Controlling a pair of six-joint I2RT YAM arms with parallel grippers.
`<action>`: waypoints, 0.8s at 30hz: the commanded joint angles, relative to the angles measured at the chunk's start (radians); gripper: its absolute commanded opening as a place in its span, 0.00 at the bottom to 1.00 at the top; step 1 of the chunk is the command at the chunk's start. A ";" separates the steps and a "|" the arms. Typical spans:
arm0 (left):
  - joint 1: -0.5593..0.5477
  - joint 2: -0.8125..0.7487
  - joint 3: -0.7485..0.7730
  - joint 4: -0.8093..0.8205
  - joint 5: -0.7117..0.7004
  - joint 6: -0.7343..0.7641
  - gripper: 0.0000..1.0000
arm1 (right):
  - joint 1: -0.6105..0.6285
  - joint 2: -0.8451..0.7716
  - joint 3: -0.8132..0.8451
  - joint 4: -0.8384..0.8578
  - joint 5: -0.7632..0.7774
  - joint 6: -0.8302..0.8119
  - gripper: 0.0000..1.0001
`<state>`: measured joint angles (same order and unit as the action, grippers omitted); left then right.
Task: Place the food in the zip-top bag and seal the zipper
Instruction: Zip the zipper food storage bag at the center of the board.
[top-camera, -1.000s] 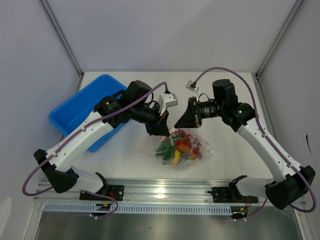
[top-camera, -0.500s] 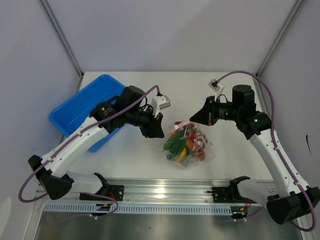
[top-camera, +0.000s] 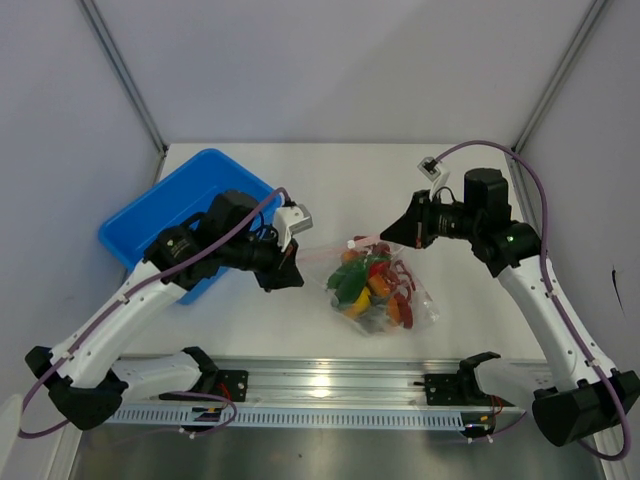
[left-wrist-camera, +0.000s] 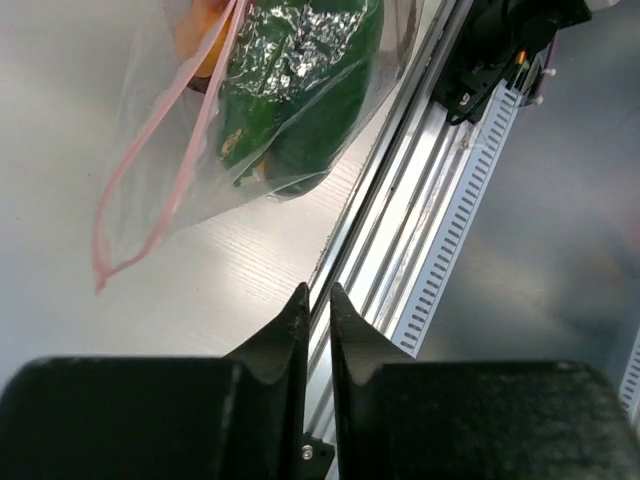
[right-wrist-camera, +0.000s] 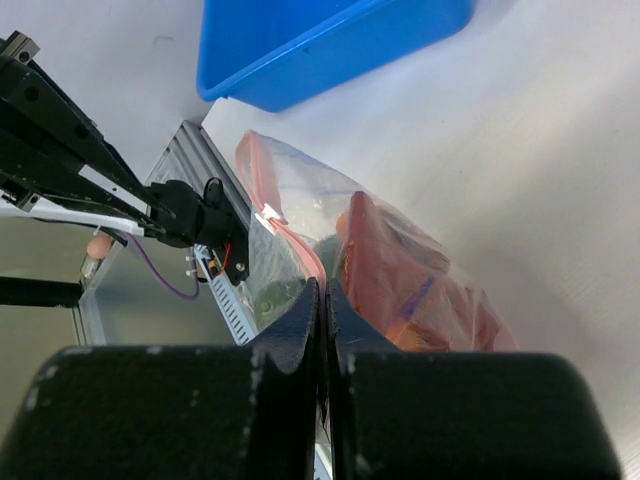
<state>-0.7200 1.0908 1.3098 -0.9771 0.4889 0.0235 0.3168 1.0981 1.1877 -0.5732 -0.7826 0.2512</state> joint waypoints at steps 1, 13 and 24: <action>0.010 0.015 0.048 0.037 0.002 -0.014 0.16 | 0.011 0.012 0.042 0.021 -0.015 0.010 0.00; 0.008 0.172 0.178 0.267 0.065 0.070 0.80 | 0.034 -0.006 0.059 -0.004 -0.067 0.039 0.00; -0.007 0.259 0.172 0.348 0.117 0.110 0.82 | 0.048 0.003 0.085 -0.002 -0.079 0.076 0.00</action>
<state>-0.7208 1.3464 1.4666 -0.7109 0.5617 0.1017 0.3542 1.1107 1.2198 -0.5793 -0.8318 0.3080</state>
